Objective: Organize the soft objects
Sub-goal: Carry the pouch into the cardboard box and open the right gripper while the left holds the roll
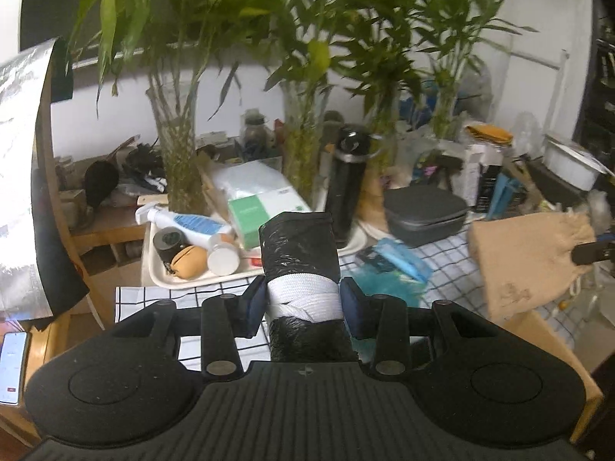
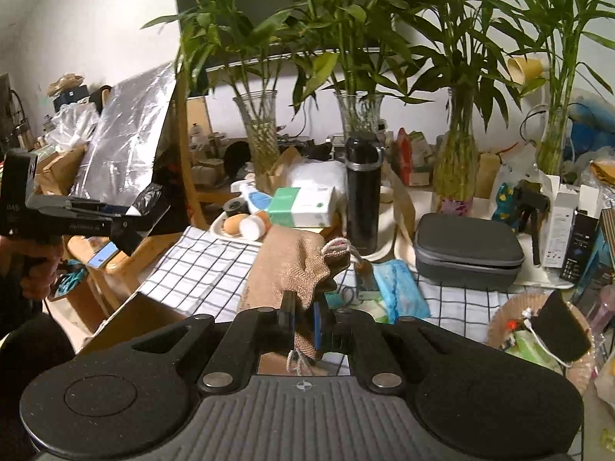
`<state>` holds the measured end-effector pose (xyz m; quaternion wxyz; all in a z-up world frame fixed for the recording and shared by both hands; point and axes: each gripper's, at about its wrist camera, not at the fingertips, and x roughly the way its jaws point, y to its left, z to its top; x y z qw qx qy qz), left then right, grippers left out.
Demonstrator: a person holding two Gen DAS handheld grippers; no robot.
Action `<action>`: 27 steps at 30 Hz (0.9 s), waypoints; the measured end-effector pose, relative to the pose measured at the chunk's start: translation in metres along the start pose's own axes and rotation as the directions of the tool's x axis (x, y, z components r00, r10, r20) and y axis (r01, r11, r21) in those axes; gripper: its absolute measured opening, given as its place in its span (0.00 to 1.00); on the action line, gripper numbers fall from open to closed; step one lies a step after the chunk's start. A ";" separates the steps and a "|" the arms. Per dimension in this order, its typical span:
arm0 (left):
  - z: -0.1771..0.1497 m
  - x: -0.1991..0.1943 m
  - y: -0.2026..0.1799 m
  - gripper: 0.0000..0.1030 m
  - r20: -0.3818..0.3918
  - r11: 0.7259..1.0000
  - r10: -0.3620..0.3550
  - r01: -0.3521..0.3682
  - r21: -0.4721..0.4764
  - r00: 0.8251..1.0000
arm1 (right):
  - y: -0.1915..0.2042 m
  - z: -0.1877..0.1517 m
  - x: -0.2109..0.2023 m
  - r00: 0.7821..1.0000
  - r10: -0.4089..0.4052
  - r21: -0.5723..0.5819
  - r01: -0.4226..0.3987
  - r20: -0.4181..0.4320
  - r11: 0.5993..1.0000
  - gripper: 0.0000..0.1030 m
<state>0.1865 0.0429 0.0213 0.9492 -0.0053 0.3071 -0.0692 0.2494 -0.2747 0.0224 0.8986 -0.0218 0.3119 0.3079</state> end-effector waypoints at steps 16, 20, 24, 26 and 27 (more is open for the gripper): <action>-0.029 -0.060 -0.041 0.39 0.005 0.997 -0.063 0.063 0.040 0.998 | 0.035 -0.037 -0.028 0.988 0.139 0.029 -0.138 -0.064 0.990 0.11; -0.036 -0.067 -0.042 0.39 -0.002 0.996 -0.083 0.083 0.026 0.997 | 0.045 -0.040 -0.026 0.979 0.182 0.023 -0.181 -0.088 0.983 0.13; -0.042 -0.072 -0.046 0.39 -0.016 0.996 -0.083 0.083 0.025 0.996 | 0.051 -0.047 -0.013 0.973 0.166 0.016 -0.166 -0.158 0.986 0.67; -0.046 -0.074 -0.048 0.39 -0.021 0.996 -0.091 0.091 0.023 0.996 | 0.056 -0.053 -0.014 0.982 0.125 -0.018 -0.129 -0.143 0.991 0.93; -0.048 -0.075 -0.048 0.39 -0.024 0.995 -0.094 0.095 0.024 0.995 | 0.057 -0.055 -0.015 0.984 0.118 -0.029 -0.123 -0.132 0.992 0.94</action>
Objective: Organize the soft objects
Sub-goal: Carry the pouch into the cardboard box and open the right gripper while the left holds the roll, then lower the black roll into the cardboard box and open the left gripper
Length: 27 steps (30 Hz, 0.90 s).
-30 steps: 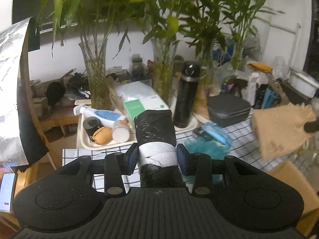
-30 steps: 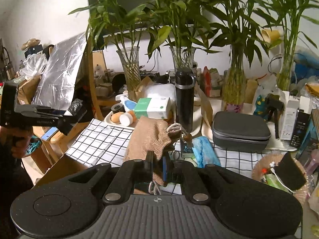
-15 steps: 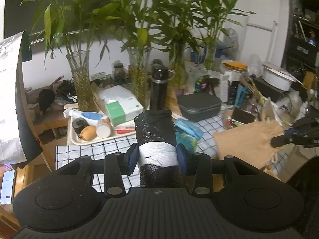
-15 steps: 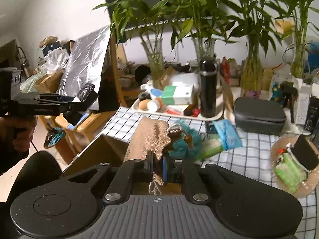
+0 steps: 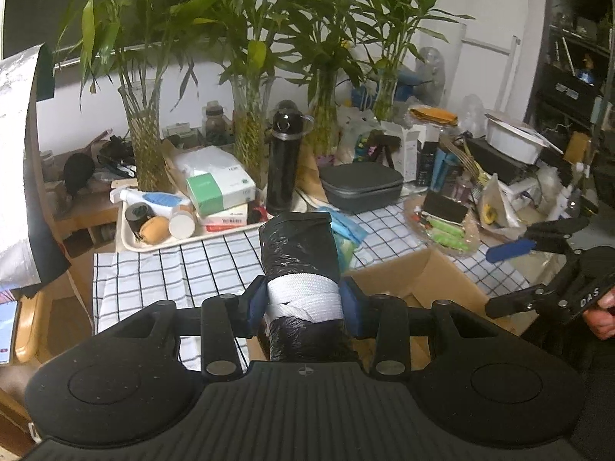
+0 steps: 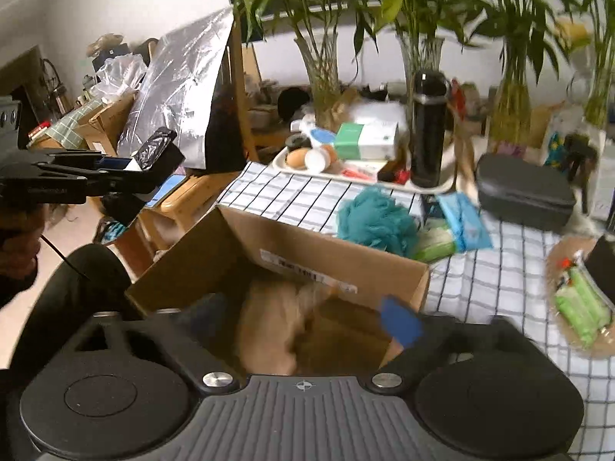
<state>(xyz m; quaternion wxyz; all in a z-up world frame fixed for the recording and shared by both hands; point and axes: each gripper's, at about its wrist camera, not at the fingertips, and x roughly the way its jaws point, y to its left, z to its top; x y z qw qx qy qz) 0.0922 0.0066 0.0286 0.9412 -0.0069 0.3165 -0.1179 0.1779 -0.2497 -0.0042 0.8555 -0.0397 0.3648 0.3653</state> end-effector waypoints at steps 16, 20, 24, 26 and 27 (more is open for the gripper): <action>-0.018 0.025 0.001 0.40 -0.122 0.992 -0.012 -0.003 -0.123 0.992 | 0.004 -0.039 -0.009 0.992 -0.127 -0.012 0.128 0.026 0.992 1.00; -0.022 0.038 0.002 0.52 -0.184 0.990 -0.019 -0.007 -0.140 0.983 | 0.010 -0.040 -0.013 0.991 -0.133 -0.047 0.134 0.025 0.990 1.00; -0.025 0.032 0.002 0.65 -0.160 0.991 -0.004 -0.018 -0.136 0.987 | 0.011 -0.043 -0.014 0.991 -0.133 -0.049 0.134 0.017 0.990 1.00; -0.026 0.029 0.003 0.65 -0.152 0.991 0.000 -0.021 -0.136 0.988 | 0.010 -0.044 -0.014 0.991 -0.136 -0.045 0.136 0.014 0.990 1.00; -0.028 0.027 0.005 0.65 -0.149 0.991 0.003 -0.023 -0.135 0.989 | 0.009 -0.044 -0.014 0.990 -0.138 -0.042 0.138 0.013 0.989 1.00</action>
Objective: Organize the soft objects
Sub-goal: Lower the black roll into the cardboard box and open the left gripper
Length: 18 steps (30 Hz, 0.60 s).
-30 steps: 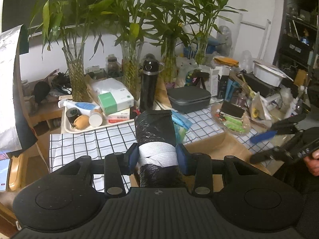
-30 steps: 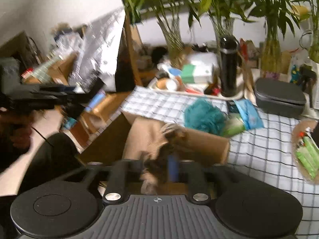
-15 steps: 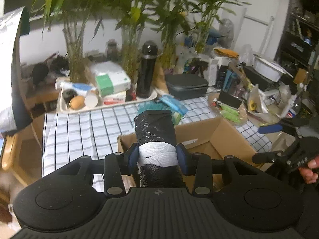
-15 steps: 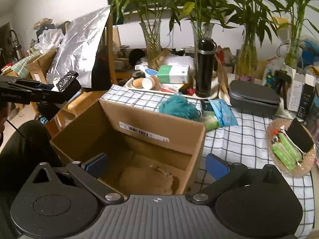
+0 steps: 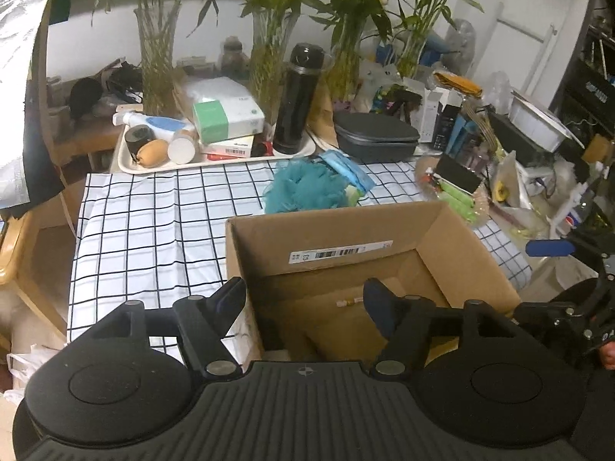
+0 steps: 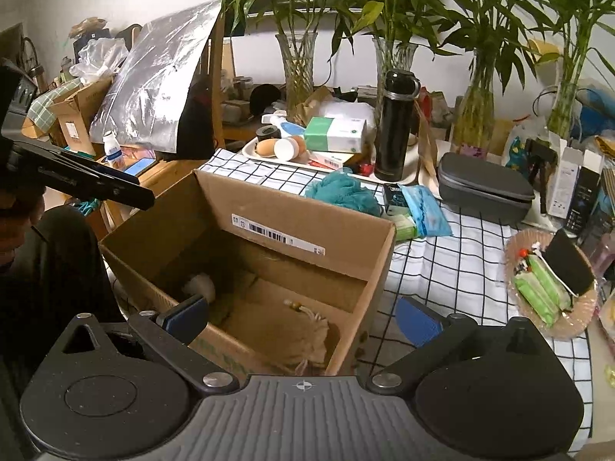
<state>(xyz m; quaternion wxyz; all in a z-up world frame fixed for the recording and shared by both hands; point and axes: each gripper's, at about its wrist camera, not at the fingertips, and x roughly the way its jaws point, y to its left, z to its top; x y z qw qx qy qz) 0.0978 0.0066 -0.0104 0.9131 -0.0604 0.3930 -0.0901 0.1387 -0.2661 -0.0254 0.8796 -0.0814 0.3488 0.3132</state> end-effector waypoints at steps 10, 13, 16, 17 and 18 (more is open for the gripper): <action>-0.010 -0.007 0.009 0.65 0.012 0.999 0.037 -0.037 0.007 0.999 | -0.012 0.000 0.004 1.000 -0.005 0.083 0.007 -0.022 0.997 1.00; -0.013 -0.007 0.010 0.65 0.005 0.999 0.046 -0.046 0.021 0.999 | -0.016 0.001 0.007 0.999 -0.018 0.112 0.022 -0.033 0.993 1.00; -0.016 -0.004 0.012 0.65 -0.012 0.998 0.047 -0.047 0.030 0.999 | -0.016 0.002 0.010 0.999 -0.029 0.120 0.035 -0.045 0.992 1.00; -0.017 -0.003 0.012 0.65 -0.017 0.999 0.044 -0.044 0.032 0.999 | -0.016 0.001 0.011 0.998 -0.033 0.117 0.038 -0.050 0.992 1.00; -0.018 -0.002 0.013 0.65 -0.023 0.999 0.043 -0.042 0.032 0.999 | -0.015 0.001 0.012 0.998 -0.036 0.114 0.043 -0.055 0.993 1.00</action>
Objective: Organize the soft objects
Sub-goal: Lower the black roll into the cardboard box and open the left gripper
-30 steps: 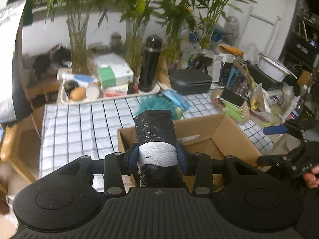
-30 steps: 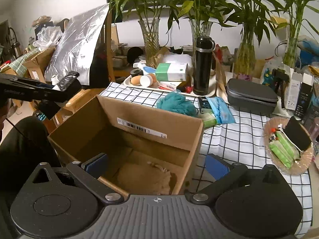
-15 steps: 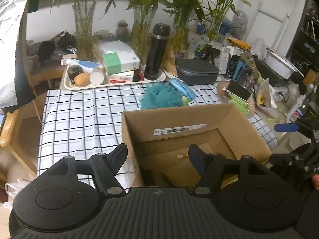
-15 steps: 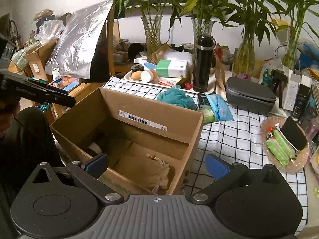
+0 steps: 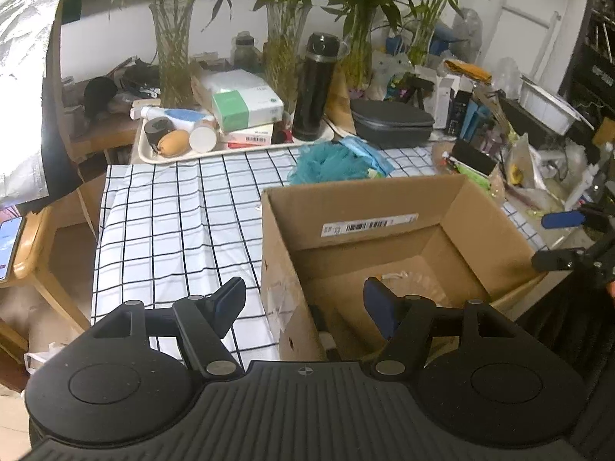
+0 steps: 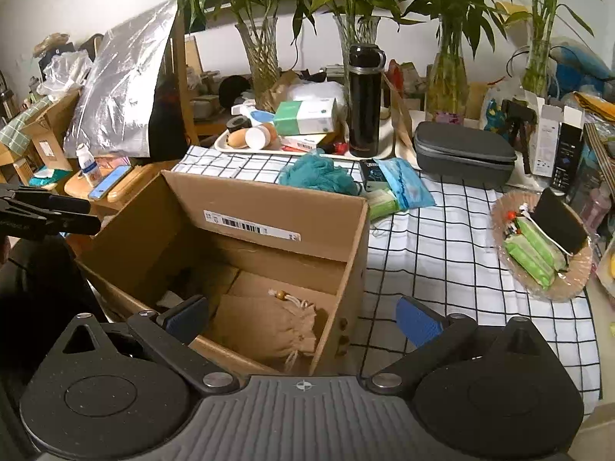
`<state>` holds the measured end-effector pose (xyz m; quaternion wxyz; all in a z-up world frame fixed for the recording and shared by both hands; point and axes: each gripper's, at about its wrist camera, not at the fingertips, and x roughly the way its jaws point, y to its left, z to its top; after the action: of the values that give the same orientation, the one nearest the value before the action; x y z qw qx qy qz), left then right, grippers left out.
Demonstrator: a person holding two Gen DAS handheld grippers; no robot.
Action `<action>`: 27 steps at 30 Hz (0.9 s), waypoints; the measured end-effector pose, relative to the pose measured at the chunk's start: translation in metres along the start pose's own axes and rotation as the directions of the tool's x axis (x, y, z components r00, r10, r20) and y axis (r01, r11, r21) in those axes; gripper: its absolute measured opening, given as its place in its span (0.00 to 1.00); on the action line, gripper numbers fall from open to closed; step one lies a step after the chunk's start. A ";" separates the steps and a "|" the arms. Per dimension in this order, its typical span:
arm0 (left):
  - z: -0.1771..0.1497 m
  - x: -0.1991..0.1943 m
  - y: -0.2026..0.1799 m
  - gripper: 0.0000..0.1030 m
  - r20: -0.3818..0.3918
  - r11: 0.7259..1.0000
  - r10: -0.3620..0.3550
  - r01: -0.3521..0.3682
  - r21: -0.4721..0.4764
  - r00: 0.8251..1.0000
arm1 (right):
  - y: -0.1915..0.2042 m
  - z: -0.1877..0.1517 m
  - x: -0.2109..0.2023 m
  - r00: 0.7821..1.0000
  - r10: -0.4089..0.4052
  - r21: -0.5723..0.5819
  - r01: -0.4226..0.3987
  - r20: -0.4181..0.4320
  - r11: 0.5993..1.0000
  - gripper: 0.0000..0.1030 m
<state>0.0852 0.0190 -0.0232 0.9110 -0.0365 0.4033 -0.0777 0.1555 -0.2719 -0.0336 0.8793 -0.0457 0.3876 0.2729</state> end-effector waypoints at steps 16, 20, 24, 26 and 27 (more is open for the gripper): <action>-0.001 0.015 0.005 0.75 -0.019 1.000 -0.018 0.017 -0.023 1.000 | -0.007 0.004 0.008 0.997 -0.070 0.042 0.071 -0.028 0.997 1.00; 0.002 0.018 0.006 0.76 -0.013 0.999 -0.023 0.022 -0.028 1.000 | -0.011 0.007 0.008 0.997 -0.074 0.063 0.075 -0.021 0.995 1.00; 0.006 0.020 0.005 0.76 -0.005 0.999 -0.030 0.029 -0.024 1.000 | -0.012 0.011 0.009 0.996 -0.085 0.060 0.086 -0.019 0.994 1.00; 0.008 0.020 0.005 0.76 0.002 0.999 -0.032 0.032 -0.024 0.999 | -0.012 0.013 0.010 0.996 -0.085 0.063 0.086 -0.017 0.994 1.00; 0.009 0.021 0.005 0.76 0.005 0.999 -0.034 0.035 -0.025 0.999 | -0.012 0.014 0.010 0.996 -0.084 0.064 0.085 -0.015 0.994 1.00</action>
<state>0.1062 0.0208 -0.0328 0.9099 -0.0551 0.4016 -0.0883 0.1762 -0.2741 -0.0324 0.8888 -0.0354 0.3991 0.2224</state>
